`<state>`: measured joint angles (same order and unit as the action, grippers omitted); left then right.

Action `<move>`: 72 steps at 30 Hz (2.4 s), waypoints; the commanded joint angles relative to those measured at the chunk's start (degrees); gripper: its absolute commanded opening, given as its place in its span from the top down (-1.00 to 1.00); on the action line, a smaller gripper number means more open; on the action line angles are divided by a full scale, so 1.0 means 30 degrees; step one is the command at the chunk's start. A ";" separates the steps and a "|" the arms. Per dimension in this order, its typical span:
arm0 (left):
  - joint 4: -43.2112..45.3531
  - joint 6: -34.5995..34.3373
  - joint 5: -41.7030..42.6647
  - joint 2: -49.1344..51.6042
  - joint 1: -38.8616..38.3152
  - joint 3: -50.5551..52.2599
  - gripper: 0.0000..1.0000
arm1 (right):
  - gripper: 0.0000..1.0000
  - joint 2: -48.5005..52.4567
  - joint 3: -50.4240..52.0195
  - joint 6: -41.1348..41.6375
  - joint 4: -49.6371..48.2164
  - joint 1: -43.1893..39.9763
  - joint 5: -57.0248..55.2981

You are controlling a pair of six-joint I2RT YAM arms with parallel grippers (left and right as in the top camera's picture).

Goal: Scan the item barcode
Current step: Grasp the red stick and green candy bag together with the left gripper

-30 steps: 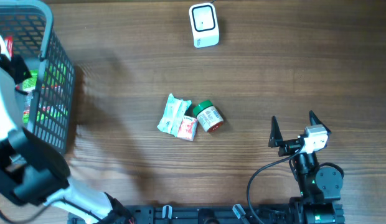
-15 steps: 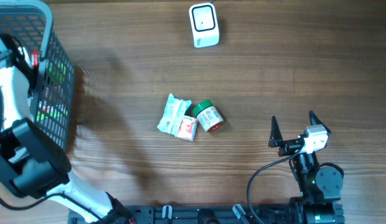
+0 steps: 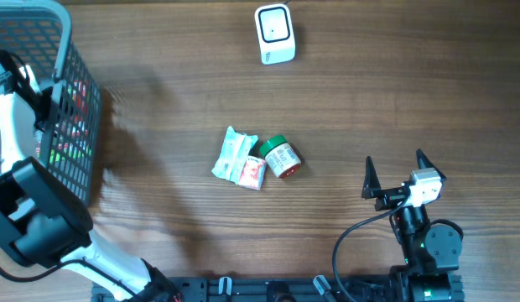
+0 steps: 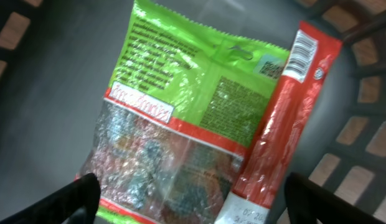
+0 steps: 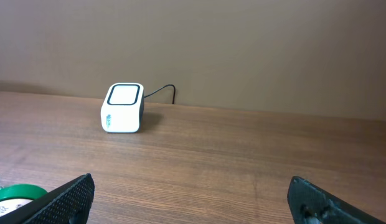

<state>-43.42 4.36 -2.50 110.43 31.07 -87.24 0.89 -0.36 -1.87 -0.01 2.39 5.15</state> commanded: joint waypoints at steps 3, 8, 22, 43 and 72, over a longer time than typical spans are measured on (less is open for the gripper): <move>-0.0015 0.2149 0.3876 -0.0168 0.0066 0.0058 -0.91 | -0.99 -0.0102 0.0022 -0.0328 -0.0109 -0.0131 0.0313; -0.0168 0.3490 0.2506 0.0117 0.0095 0.0087 -0.99 | -0.99 -0.0102 0.0022 -0.0335 -0.0109 -0.0131 0.0313; -0.0095 0.6040 0.3672 0.2623 0.0189 0.0102 -1.00 | -1.00 -0.0102 0.0022 -0.0328 -0.0109 -0.0131 0.0313; 0.0554 0.5399 0.1800 0.3810 0.0328 0.0095 -0.24 | -1.00 -0.0102 0.0022 -0.0335 -0.0109 -0.0131 0.0313; -0.0321 0.6426 0.3286 0.2062 0.0284 -0.1005 -1.00 | -0.99 -0.0102 0.0022 -0.0335 -0.0102 -0.0131 0.0313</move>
<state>-44.16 22.02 6.13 118.06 31.68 -89.27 0.89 -0.36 -1.87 -0.01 2.39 5.15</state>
